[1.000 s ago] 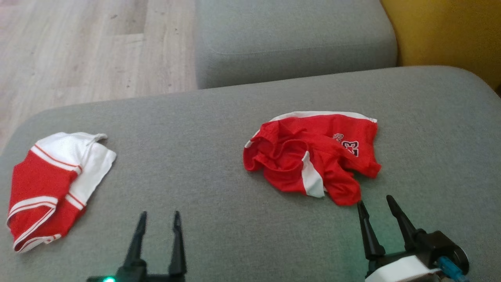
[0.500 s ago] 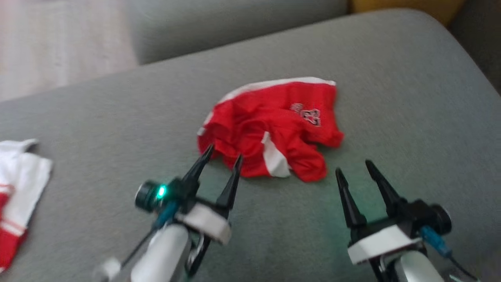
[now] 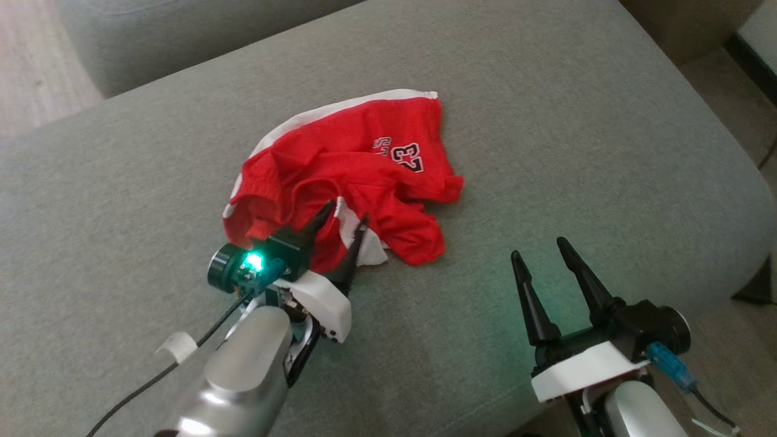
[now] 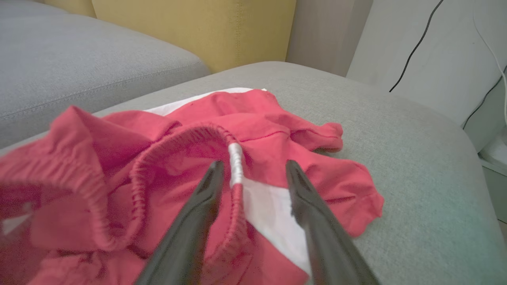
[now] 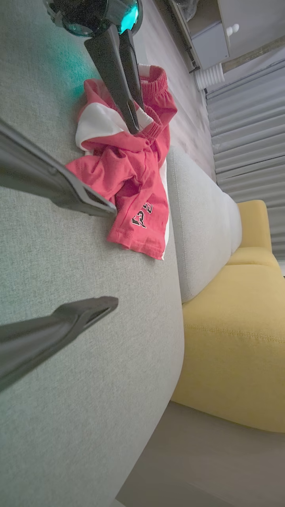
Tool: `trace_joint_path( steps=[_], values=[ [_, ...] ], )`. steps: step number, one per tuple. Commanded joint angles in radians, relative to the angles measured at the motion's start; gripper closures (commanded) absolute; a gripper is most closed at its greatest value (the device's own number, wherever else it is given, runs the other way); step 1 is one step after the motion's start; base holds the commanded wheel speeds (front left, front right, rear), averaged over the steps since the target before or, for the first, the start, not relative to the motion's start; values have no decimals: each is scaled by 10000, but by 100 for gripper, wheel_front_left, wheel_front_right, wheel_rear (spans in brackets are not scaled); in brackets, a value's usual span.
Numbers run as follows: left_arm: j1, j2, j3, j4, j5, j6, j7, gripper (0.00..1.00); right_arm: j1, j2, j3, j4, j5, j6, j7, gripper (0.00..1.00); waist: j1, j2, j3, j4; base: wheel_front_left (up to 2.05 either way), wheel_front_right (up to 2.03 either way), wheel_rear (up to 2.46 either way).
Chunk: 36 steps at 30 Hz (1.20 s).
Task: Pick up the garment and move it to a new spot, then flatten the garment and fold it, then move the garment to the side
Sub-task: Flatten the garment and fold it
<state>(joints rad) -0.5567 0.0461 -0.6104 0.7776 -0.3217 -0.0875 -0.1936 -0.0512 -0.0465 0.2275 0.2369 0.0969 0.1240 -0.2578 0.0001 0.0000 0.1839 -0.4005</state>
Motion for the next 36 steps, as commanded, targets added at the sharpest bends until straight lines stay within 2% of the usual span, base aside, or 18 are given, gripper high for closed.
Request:
trace_joint_path(
  steps=[1,2,3,8,14,17,22,25,29,36],
  values=[
    [-500,41,240,-164,-98,54,-123,21,-346,-37,259,-281,70,67,-40,0,-1,0,62,-117,0,0,0],
    [-547,41,226,-57,-134,78,-166,52,-351,-37,273,-284,78,67,-40,0,-1,0,72,-157,0,0,0],
    [-618,41,189,126,-210,135,-246,99,-347,-37,297,-285,85,67,-40,0,-1,0,73,-229,0,0,0],
    [-742,41,-183,5,-544,-29,-458,100,-277,-37,344,-248,68,67,-40,0,-1,0,-5,-365,0,0,0],
    [-1785,41,-918,-1405,-1338,-298,-526,100,-195,-37,388,-210,90,67,-40,0,-1,0,-281,-557,0,0,0],
    [-2936,41,-845,-2200,-1603,-297,-544,100,-83,-37,327,-200,83,67,-40,0,-1,0,-481,-546,0,0,0],
    [-4391,52,-195,-3184,-2153,-74,-297,100,154,-37,154,-162,9,67,-40,0,-1,0,-853,-284,0,0,0],
    [-4251,434,27,-3186,-2553,-81,366,100,272,-37,36,-168,38,67,-40,0,-1,0,-983,15,0,0,0],
    [-3076,1246,-94,-2738,-2818,-130,1017,100,377,-37,17,-94,152,67,-40,0,-1,0,-912,429,0,0,0],
    [-1411,2156,-135,-2166,-3082,-186,882,100,75,-37,-41,330,307,67,-40,0,-1,0,-389,1053,0,0,0]
  ],
)
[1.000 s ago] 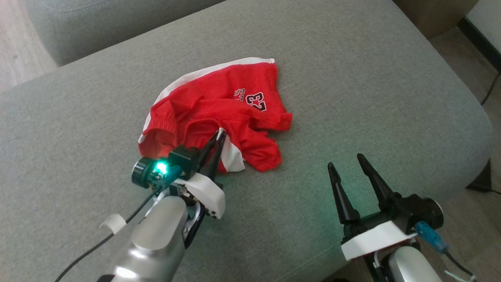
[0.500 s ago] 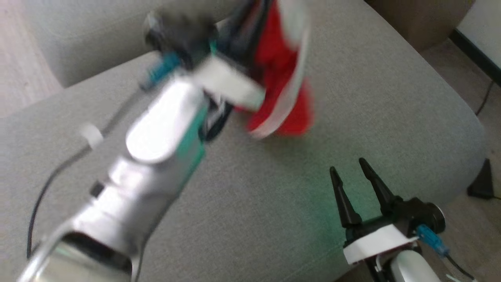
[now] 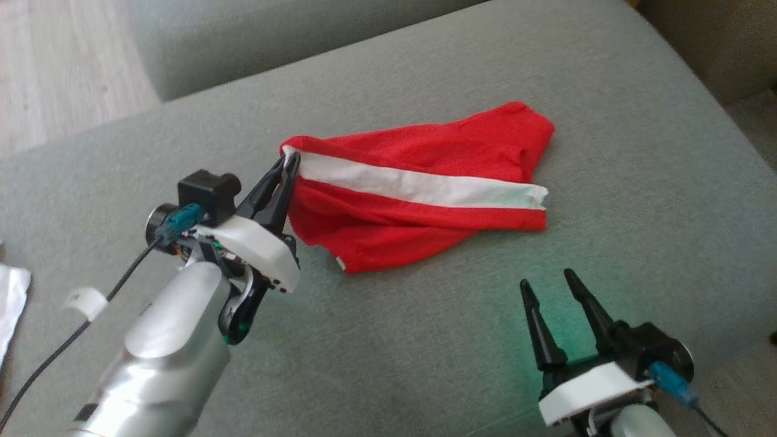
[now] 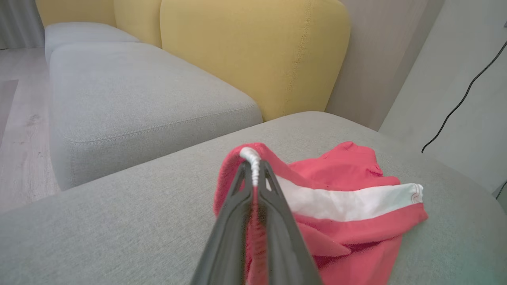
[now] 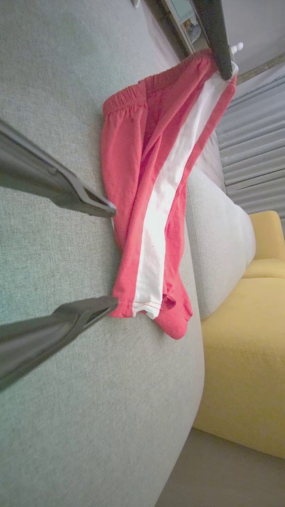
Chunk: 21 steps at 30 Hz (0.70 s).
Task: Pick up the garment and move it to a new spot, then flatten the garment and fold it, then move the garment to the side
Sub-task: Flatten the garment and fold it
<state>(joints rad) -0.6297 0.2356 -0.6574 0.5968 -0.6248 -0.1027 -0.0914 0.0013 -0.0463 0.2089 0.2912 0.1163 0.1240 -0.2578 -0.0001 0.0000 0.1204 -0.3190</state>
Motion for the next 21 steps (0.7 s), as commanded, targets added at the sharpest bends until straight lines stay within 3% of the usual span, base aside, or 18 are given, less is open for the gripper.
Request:
trace_joint_path(
  steps=[1,11,21],
  values=[
    [-599,349,344,-346,-77,-47,-173,100,-526,-39,61,-70,96,67,-40,0,1,0,325,319,0,0,0],
    [-717,1107,398,-339,75,-68,-273,100,-1759,-39,-462,965,686,67,-40,0,1,0,881,954,0,0,0],
    [-1116,1279,337,-387,118,-98,-264,100,-3578,-39,-577,2314,1639,67,-40,0,1,0,1273,1407,0,0,0]
  ],
)
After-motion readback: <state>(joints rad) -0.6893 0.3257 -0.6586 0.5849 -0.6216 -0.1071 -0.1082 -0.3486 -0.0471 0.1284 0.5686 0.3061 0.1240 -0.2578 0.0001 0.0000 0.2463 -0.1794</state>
